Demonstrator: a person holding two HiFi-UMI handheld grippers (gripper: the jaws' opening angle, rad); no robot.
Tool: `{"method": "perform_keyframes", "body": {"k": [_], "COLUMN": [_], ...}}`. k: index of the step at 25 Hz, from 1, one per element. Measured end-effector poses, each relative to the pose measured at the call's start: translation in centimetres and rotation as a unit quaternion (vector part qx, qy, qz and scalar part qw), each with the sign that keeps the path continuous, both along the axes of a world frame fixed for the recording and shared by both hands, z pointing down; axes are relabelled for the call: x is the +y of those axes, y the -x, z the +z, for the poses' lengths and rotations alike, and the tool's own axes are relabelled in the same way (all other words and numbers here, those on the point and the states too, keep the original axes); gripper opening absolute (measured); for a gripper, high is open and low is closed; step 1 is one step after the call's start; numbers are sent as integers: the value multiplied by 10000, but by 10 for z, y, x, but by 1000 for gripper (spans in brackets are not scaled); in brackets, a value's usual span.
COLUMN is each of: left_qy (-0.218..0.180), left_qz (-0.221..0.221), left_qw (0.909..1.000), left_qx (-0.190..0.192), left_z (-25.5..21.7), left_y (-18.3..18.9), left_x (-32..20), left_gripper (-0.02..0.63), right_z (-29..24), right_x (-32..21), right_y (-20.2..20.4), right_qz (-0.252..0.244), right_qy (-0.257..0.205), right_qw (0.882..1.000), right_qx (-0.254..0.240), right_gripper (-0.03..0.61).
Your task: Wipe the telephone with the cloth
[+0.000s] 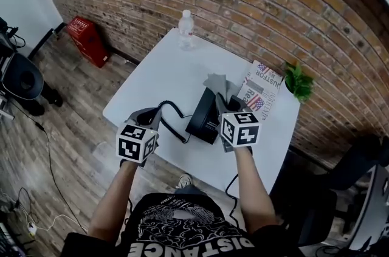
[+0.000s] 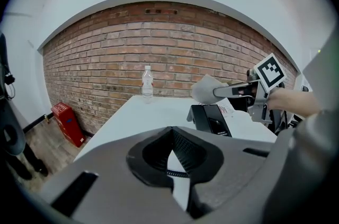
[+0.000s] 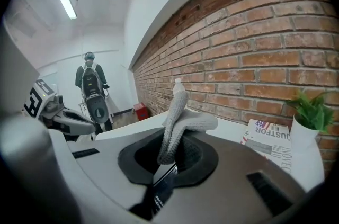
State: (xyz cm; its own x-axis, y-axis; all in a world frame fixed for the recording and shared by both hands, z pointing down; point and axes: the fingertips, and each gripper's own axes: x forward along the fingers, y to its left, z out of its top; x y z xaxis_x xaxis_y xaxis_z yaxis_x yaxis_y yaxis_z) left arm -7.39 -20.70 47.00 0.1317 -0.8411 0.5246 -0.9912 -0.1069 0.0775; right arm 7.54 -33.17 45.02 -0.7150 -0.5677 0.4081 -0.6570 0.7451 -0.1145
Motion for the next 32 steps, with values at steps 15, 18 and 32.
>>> {"method": "perform_keyframes", "body": {"k": [15,18,32], "left_qy": [32,40,77], "left_qz": [329,543,1473], "left_qw": [9993,9983,9885], "left_qx": [151,207,334], "left_z": [11,13,15], "left_y": [16,24,39], "left_x": [-17,-20,-25], "left_gripper": [6,6,6], "right_z": [51,57,77], "right_x": [-8,-5,26], "right_y": [24,27,39], "right_qz": [46,232,807], "right_qy": [281,392,754], "right_qw": [9973,9964,9909], "right_qx": [682,720,769], "right_gripper": [11,12,11]}}
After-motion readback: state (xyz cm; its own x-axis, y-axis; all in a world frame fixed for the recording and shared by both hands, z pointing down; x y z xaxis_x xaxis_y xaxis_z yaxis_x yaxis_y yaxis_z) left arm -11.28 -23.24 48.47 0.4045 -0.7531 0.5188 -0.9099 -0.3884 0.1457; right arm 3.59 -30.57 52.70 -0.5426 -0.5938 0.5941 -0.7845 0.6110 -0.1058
